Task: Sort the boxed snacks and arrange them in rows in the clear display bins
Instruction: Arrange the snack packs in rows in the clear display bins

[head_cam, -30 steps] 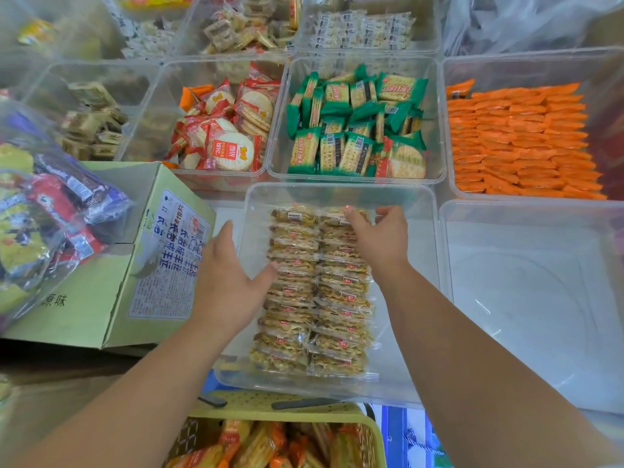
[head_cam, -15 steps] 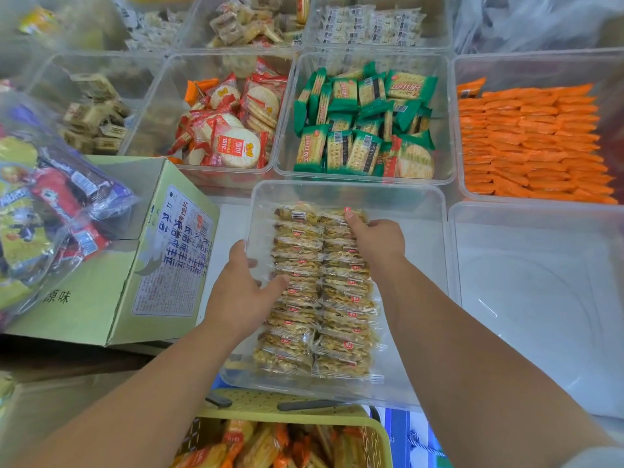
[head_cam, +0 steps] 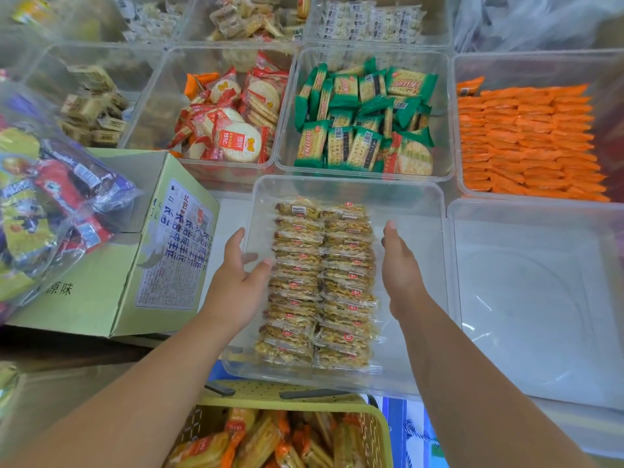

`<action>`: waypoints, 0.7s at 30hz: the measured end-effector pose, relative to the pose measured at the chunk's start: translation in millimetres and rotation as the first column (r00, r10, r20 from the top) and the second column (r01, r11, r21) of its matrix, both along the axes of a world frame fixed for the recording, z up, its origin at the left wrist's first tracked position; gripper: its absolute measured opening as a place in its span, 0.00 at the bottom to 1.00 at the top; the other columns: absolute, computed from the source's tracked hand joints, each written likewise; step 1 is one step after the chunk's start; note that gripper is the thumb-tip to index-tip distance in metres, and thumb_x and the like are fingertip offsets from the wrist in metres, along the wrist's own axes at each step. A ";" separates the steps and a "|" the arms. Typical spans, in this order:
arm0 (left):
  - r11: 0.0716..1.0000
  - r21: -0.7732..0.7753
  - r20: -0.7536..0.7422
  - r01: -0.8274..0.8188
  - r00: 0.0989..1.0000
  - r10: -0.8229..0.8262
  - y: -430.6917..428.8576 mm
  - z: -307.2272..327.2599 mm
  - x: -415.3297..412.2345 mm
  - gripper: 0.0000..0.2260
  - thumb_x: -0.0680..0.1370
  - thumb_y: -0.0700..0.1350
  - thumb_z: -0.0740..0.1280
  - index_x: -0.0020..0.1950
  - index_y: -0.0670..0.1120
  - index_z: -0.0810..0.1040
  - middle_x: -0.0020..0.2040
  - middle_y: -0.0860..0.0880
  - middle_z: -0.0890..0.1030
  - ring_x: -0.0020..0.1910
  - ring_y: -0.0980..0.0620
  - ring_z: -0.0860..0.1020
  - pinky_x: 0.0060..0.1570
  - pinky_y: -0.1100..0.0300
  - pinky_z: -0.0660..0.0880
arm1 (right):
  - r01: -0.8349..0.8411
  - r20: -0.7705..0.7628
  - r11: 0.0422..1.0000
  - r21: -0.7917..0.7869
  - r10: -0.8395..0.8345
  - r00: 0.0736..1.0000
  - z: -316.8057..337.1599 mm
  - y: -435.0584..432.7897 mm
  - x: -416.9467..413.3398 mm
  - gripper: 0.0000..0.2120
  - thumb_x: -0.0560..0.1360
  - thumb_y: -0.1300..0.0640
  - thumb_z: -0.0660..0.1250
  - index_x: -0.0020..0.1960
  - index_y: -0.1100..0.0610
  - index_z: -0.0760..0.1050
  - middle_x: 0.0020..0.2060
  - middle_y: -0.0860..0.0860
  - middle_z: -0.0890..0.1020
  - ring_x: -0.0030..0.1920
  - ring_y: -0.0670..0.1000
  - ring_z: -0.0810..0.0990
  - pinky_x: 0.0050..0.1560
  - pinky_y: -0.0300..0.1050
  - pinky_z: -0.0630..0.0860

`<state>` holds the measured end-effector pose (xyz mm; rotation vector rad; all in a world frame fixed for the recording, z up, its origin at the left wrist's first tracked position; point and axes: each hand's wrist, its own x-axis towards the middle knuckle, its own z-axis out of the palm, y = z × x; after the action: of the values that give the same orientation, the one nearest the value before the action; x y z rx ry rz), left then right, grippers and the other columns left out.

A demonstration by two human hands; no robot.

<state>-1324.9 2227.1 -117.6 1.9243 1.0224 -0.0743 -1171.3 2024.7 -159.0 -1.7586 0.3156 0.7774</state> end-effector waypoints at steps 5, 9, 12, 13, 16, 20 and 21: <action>0.997 -0.051 -0.018 0.066 0.998 -0.067 -2.7 -0.8 -13.8 0.31 0.85 0.54 0.61 0.82 0.64 0.45 0.74 0.54 0.72 0.60 0.54 0.76 0.59 0.55 0.67 | -0.066 -0.066 0.983 0.172 0.078 0.995 -0.9 4.2 -17.5 0.22 0.76 0.24 0.47 0.60 0.26 0.73 0.54 0.35 0.82 0.57 0.42 0.79 0.64 0.49 0.72; 0.997 -0.053 0.009 0.062 0.998 -0.061 -6.8 -0.8 -13.0 0.32 0.85 0.53 0.61 0.83 0.63 0.45 0.74 0.53 0.73 0.58 0.57 0.77 0.58 0.55 0.68 | -0.070 -0.052 0.965 0.253 0.086 0.995 -1.8 10.1 -22.8 0.32 0.76 0.25 0.51 0.78 0.33 0.57 0.77 0.46 0.66 0.76 0.54 0.66 0.76 0.63 0.61; 0.997 -0.042 0.023 0.065 0.998 -0.064 -8.8 -2.2 -12.9 0.32 0.85 0.53 0.61 0.83 0.62 0.45 0.74 0.53 0.73 0.58 0.56 0.76 0.54 0.59 0.69 | -0.079 -0.021 0.970 0.230 0.086 0.996 -1.2 14.7 -26.2 0.27 0.81 0.32 0.51 0.77 0.29 0.49 0.80 0.42 0.57 0.79 0.54 0.58 0.74 0.61 0.59; 0.997 -0.040 0.023 0.065 0.998 -0.064 -9.0 -2.8 -12.7 0.32 0.85 0.53 0.61 0.83 0.62 0.45 0.74 0.53 0.72 0.58 0.56 0.76 0.51 0.61 0.68 | -0.081 -0.018 0.971 0.224 0.087 0.996 -1.0 16.0 -26.8 0.25 0.82 0.33 0.51 0.77 0.28 0.49 0.80 0.42 0.58 0.79 0.54 0.58 0.74 0.61 0.59; 0.997 -0.031 0.017 0.067 0.998 -0.066 -9.0 -4.3 -11.3 0.32 0.85 0.53 0.61 0.83 0.62 0.45 0.73 0.53 0.72 0.54 0.61 0.77 0.44 0.68 0.66 | -0.104 0.006 0.974 0.202 0.105 0.994 -0.9 18.4 -27.4 0.25 0.83 0.35 0.51 0.78 0.30 0.49 0.79 0.43 0.59 0.78 0.54 0.60 0.73 0.60 0.61; 0.999 -0.017 0.017 0.052 0.999 -0.052 -9.5 -4.6 -11.4 0.32 0.85 0.53 0.61 0.83 0.62 0.46 0.72 0.52 0.73 0.55 0.59 0.76 0.45 0.66 0.67 | -0.142 0.025 0.977 0.160 0.139 0.990 -0.6 18.5 -26.7 0.27 0.82 0.33 0.52 0.79 0.32 0.48 0.80 0.45 0.59 0.78 0.54 0.61 0.73 0.59 0.62; 0.999 -0.012 0.018 0.046 0.999 -0.046 -9.2 -4.8 -11.5 0.31 0.85 0.52 0.61 0.83 0.62 0.47 0.72 0.52 0.74 0.54 0.60 0.76 0.46 0.65 0.68 | -0.145 0.026 0.977 0.156 0.142 0.989 -0.2 18.0 -25.8 0.27 0.82 0.33 0.52 0.79 0.32 0.49 0.80 0.45 0.59 0.78 0.54 0.61 0.73 0.59 0.62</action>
<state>-1336.4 2217.9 -122.4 1.9336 0.9639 -0.0892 -1197.1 2042.6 -159.2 -1.6498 0.1140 0.8684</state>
